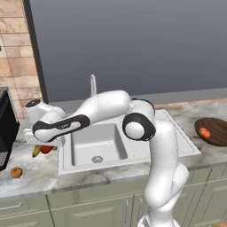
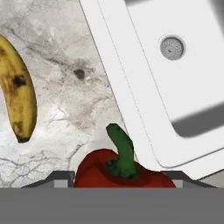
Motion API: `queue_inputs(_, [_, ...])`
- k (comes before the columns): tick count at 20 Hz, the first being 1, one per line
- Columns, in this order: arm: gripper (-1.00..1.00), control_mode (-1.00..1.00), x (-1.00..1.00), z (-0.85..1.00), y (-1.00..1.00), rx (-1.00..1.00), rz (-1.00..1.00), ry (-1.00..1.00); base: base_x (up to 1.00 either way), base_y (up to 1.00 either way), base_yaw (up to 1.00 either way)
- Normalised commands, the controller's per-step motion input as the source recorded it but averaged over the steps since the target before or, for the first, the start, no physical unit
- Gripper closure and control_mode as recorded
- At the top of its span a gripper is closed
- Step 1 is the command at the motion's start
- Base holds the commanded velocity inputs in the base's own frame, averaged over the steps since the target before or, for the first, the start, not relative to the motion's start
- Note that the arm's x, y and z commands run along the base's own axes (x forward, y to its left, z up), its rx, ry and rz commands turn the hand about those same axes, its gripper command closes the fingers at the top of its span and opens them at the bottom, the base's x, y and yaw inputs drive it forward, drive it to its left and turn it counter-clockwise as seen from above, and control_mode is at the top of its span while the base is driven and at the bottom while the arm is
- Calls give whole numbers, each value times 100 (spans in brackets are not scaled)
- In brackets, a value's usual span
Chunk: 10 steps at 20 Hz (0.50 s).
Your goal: There is a mixed pile of frozen fruits and vegetables on the counter. Locate all the frozen vegetables and place the items in a bowl on the counter. Take all the frozen fruits and defrost them in a running sink.
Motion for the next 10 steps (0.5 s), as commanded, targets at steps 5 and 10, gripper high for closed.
queue_inputs(5, [100, -100, -16, 36, -64, 2, 0, -4, 0, 0, 0])
queue_inputs(10, [100, -100, -7, 23, -62, 1, 0, -1, 0, 0, 0])
